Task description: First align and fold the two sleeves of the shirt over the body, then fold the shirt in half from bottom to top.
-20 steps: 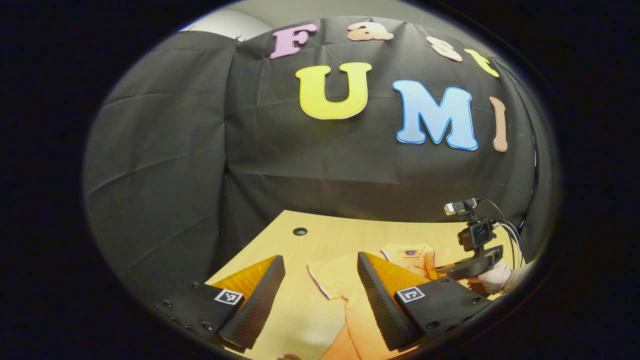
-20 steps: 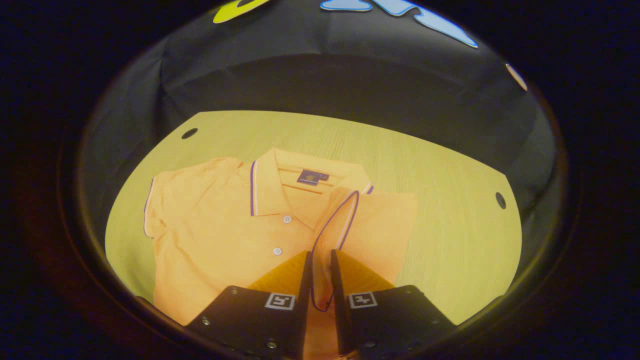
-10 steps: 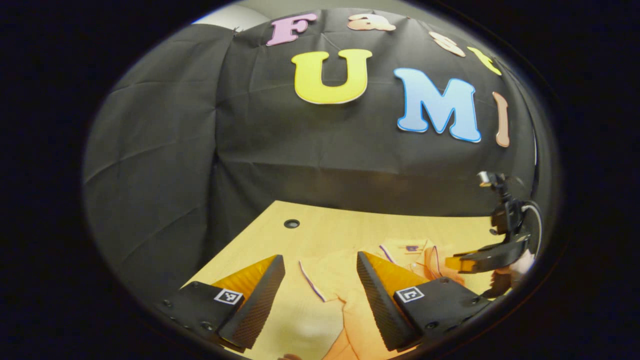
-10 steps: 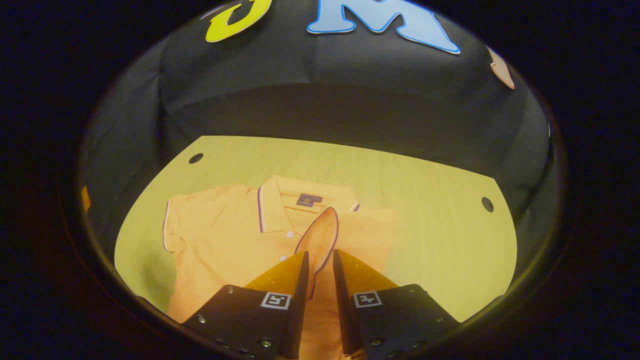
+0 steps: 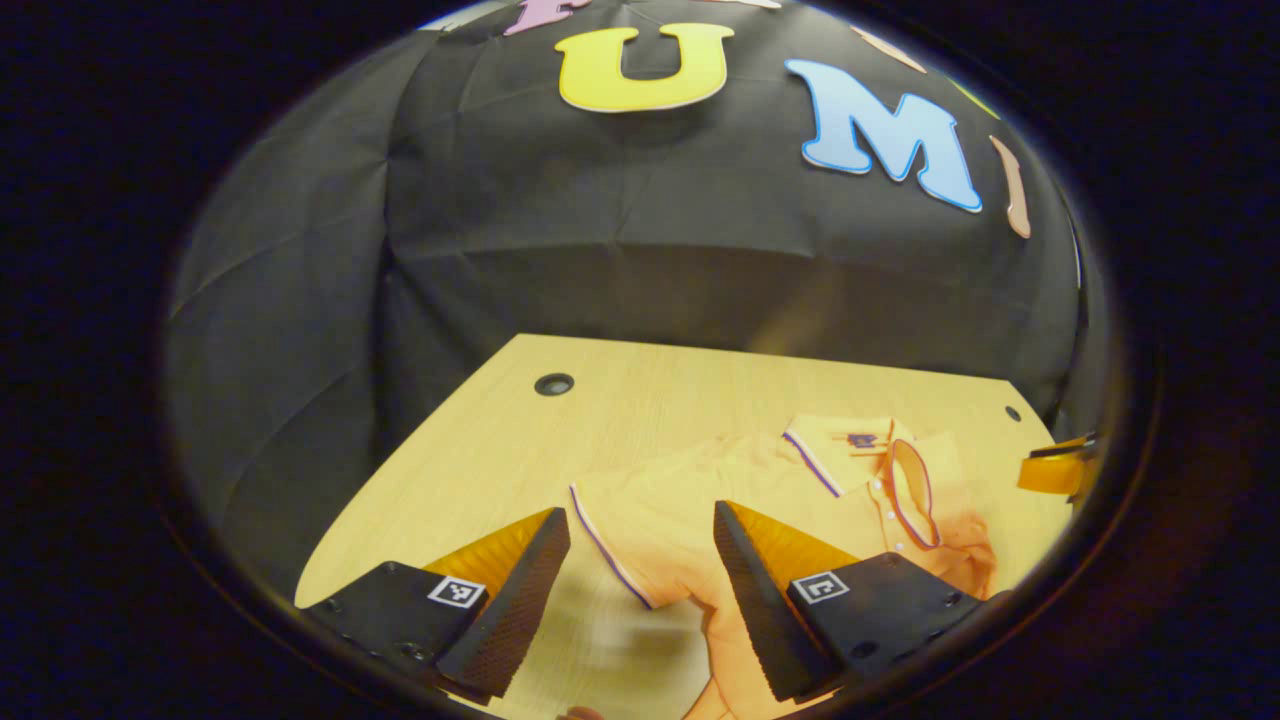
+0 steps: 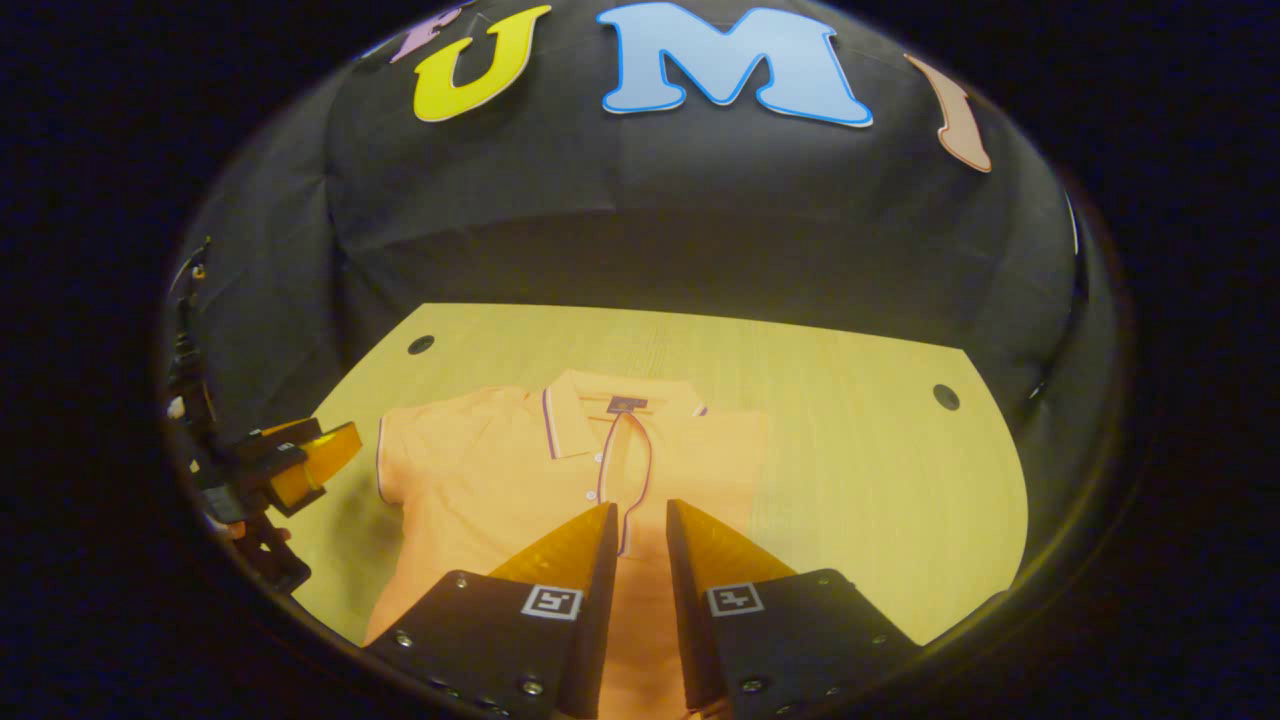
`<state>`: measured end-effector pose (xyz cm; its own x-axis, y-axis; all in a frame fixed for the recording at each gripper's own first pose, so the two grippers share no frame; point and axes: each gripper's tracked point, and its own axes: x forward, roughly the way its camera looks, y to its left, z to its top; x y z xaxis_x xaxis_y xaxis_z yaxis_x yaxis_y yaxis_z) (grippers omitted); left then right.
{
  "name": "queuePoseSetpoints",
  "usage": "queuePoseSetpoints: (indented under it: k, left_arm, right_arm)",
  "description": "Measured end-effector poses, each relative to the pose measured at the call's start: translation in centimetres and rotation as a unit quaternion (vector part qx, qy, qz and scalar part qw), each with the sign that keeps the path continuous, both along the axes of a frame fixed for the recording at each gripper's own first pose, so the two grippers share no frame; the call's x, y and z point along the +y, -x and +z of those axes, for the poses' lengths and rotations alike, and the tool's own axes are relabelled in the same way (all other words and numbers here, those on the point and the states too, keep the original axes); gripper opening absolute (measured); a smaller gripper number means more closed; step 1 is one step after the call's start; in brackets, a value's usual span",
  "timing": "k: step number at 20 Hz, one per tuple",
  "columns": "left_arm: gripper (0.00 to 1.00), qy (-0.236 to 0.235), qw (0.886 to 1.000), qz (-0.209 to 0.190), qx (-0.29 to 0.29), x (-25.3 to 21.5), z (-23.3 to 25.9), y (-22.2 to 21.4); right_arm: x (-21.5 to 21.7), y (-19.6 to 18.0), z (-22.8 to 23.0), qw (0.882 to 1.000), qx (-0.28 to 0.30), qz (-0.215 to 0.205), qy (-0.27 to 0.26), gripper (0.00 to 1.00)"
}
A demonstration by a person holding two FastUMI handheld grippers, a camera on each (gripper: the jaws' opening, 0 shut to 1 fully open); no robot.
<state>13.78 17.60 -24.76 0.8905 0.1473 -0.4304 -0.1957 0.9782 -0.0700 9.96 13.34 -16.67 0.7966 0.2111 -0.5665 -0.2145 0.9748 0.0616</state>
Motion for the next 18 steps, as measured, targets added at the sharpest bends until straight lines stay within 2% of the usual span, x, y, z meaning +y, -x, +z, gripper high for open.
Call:
queuePoseSetpoints:
  k: [6,11,16,17,18]
  left_arm:
    - [0.95,-0.007,0.998,0.008,0.055,1.0,-5.7,-2.4]
    - [0.98,0.008,0.995,0.030,0.096,0.9,-9.2,-2.1]
    - [0.98,0.015,0.995,0.050,0.089,0.7,-9.0,-2.1]
    - [0.96,0.015,0.995,0.049,0.090,0.6,-9.1,-2.1]
    - [0.88,0.015,0.995,0.046,0.088,0.3,-9.0,-2.2]
  right_arm:
    - [-2.9,2.3,-0.2,1.000,0.008,-0.025,0.011,0.31]
    - [-5.3,3.0,-0.4,0.999,0.014,-0.049,0.018,0.31]
    - [-6.3,3.0,-0.7,0.998,0.020,-0.058,0.019,0.31]
    - [-6.4,3.1,-0.8,0.998,0.023,-0.059,0.017,0.31]
    - [-6.4,3.1,-0.9,0.998,0.025,-0.059,0.016,0.31]
